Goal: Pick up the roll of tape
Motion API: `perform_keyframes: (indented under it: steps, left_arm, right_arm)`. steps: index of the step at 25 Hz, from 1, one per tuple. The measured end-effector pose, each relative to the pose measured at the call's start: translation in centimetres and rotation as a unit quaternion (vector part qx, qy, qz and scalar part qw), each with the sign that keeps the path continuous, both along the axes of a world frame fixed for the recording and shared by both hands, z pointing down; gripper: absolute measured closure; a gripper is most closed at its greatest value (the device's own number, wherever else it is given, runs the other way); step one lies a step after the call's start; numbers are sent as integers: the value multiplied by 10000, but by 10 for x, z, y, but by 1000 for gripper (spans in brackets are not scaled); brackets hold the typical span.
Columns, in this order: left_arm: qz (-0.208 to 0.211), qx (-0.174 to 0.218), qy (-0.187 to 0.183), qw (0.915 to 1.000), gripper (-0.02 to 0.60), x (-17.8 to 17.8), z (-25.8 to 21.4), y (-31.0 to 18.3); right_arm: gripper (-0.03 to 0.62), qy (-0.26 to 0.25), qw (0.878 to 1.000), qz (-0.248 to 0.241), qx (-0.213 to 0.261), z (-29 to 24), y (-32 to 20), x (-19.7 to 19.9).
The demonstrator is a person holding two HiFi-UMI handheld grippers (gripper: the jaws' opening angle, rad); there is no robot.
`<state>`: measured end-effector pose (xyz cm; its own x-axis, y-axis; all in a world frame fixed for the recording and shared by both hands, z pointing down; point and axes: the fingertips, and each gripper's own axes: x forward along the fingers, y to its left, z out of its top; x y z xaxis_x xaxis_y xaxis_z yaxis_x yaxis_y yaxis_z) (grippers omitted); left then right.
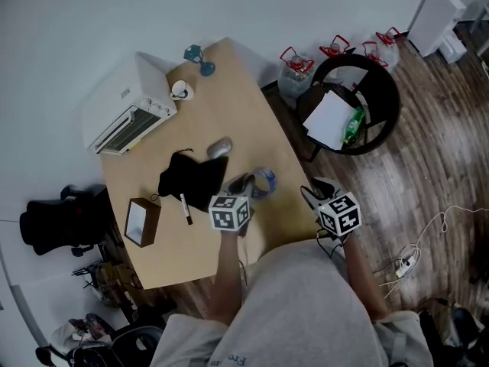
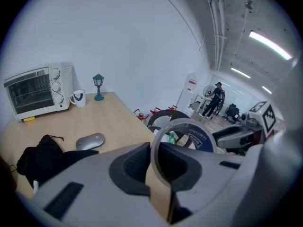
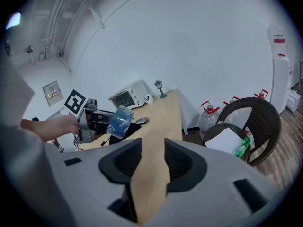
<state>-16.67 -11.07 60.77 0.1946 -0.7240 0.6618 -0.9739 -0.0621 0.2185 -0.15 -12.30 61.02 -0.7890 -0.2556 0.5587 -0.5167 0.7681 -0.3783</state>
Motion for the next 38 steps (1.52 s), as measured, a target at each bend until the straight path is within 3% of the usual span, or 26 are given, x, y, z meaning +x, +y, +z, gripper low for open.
perform_keyframes:
  steps: [12, 19, 29, 38]
  left_arm:
    - [-675, 356, -96, 9970, 540, -18, -26, 31]
    - [-1352, 560, -149, 9891, 540, -41, -37, 57]
    - [-2248, 799, 188, 9709, 540, -62, -42, 82]
    - [-2473, 780, 298, 9653, 540, -69, -37, 90]
  right_arm:
    - [444, -118, 9969, -779, 84, -6, 14, -48]
    - [448, -174, 9915, -1282, 117, -8, 28, -80]
    - [464, -411, 9896, -1373, 146, -16, 26, -101]
    - [488, -459, 9895, -1370, 86, -14, 27, -104]
